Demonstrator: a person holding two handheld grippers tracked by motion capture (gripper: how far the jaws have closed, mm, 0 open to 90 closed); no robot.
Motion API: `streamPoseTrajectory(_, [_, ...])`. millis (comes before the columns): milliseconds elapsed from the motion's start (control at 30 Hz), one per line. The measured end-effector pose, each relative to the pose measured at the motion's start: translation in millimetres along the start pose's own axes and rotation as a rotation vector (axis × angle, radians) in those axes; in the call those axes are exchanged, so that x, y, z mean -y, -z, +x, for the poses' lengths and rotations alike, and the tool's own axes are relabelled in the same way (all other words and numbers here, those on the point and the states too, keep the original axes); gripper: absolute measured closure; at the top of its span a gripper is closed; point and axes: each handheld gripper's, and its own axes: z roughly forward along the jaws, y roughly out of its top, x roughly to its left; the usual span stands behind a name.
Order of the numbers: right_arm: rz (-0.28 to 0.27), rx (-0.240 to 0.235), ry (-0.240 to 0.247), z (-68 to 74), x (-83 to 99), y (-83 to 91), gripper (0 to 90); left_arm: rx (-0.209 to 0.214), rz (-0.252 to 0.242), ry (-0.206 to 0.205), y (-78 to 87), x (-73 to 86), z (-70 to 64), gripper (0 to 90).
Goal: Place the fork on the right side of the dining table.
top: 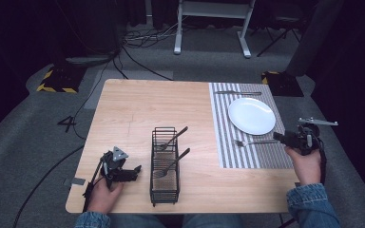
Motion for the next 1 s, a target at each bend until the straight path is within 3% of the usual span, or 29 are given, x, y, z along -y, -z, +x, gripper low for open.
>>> streamPoseTrajectory(400, [-0.028,-0.166,0.086,49.5,-9.8,27.7,41.2,0.000,0.000,0.000,0.0,0.0,0.0,13.1])
streamPoseTrajectory(700, [0.014,-0.244,0.186,91.8,-8.8,36.7,40.5,0.000,0.001,0.000,0.0,-0.1,0.0,13.1])
streamPoseTrajectory(1000, [0.058,-0.309,0.275,121.4,1.8,38.9,39.5,-0.001,-0.001,0.000,-0.1,0.0,0.0,13.1])
